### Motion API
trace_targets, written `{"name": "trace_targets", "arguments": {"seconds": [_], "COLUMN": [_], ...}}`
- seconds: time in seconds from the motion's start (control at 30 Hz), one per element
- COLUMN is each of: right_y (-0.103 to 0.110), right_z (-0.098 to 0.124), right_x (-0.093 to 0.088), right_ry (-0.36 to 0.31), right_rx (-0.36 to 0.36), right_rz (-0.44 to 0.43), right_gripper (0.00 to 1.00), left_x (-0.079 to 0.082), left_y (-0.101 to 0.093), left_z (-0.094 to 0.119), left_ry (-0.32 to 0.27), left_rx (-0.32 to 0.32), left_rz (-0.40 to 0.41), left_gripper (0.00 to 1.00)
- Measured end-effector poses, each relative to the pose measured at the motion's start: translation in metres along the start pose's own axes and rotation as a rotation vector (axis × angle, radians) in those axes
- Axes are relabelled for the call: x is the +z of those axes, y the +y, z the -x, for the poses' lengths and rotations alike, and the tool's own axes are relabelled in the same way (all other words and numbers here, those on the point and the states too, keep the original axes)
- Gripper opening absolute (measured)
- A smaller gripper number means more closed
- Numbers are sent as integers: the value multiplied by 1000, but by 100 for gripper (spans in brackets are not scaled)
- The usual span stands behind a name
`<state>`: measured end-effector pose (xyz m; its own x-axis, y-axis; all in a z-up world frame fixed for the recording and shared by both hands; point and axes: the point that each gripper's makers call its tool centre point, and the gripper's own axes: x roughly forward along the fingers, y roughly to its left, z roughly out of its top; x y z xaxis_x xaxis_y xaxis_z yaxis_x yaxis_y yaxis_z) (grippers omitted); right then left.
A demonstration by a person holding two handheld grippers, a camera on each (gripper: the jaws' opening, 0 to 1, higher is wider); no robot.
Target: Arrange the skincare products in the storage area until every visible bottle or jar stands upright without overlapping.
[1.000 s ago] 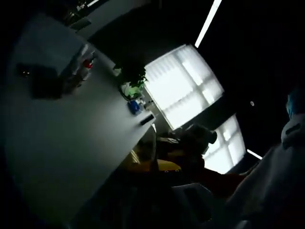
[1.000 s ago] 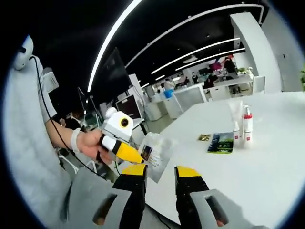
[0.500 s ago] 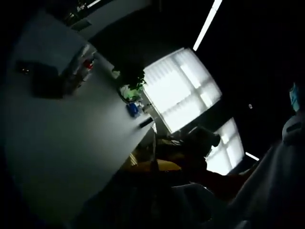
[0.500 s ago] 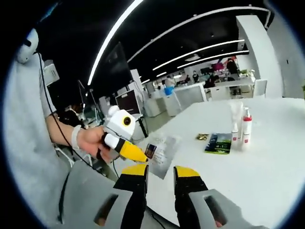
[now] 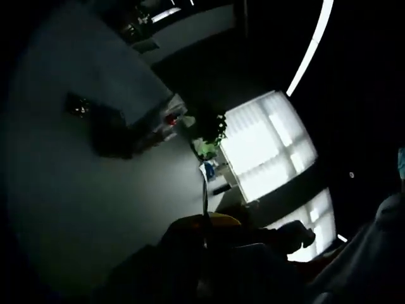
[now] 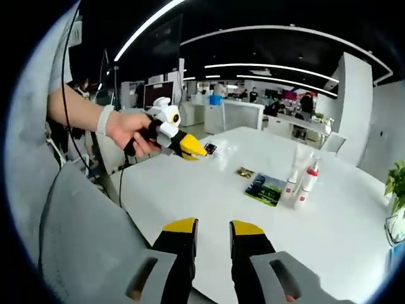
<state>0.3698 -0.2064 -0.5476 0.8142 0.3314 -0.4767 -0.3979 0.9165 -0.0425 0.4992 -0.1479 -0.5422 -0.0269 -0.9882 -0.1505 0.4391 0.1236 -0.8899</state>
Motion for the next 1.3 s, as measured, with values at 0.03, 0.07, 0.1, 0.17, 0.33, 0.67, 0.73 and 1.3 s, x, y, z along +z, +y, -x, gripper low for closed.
{"name": "trace_targets", "arguments": {"seconds": [0.03,0.07,0.1,0.17,0.33,0.67,0.73,1.3], "right_y": [0,0,0,1,2,6,6,19], "right_z": [0,-1,-1,-2,-4,-7,-8,-14], "right_x": [-1,-1,-2,-3,-4,-10,-10,-18], "right_ry": [4,8,10,17,28,57,61,100], "right_rx": [4,5,6,6,7,24,28,94], "right_rz": [-3,-3,-3,7,19,24,27,48], "right_gripper": [15,15,15,15,13,13,13,17], "left_x": [7,12,16,26,44,65,68,77], "left_y": [2,4,5,9,26,57,62,123], "left_z": [0,0,0,-1,-4,-5,-5,-10], "left_ry": [-6,-10,-15,-16,18,33,37,89], "left_rx": [-2,-4,-7,-11,9,25,31,128], "left_rz": [5,8,11,10,-1,44,48,51], "left_gripper": [0,0,0,0,0,0,0,0]}}
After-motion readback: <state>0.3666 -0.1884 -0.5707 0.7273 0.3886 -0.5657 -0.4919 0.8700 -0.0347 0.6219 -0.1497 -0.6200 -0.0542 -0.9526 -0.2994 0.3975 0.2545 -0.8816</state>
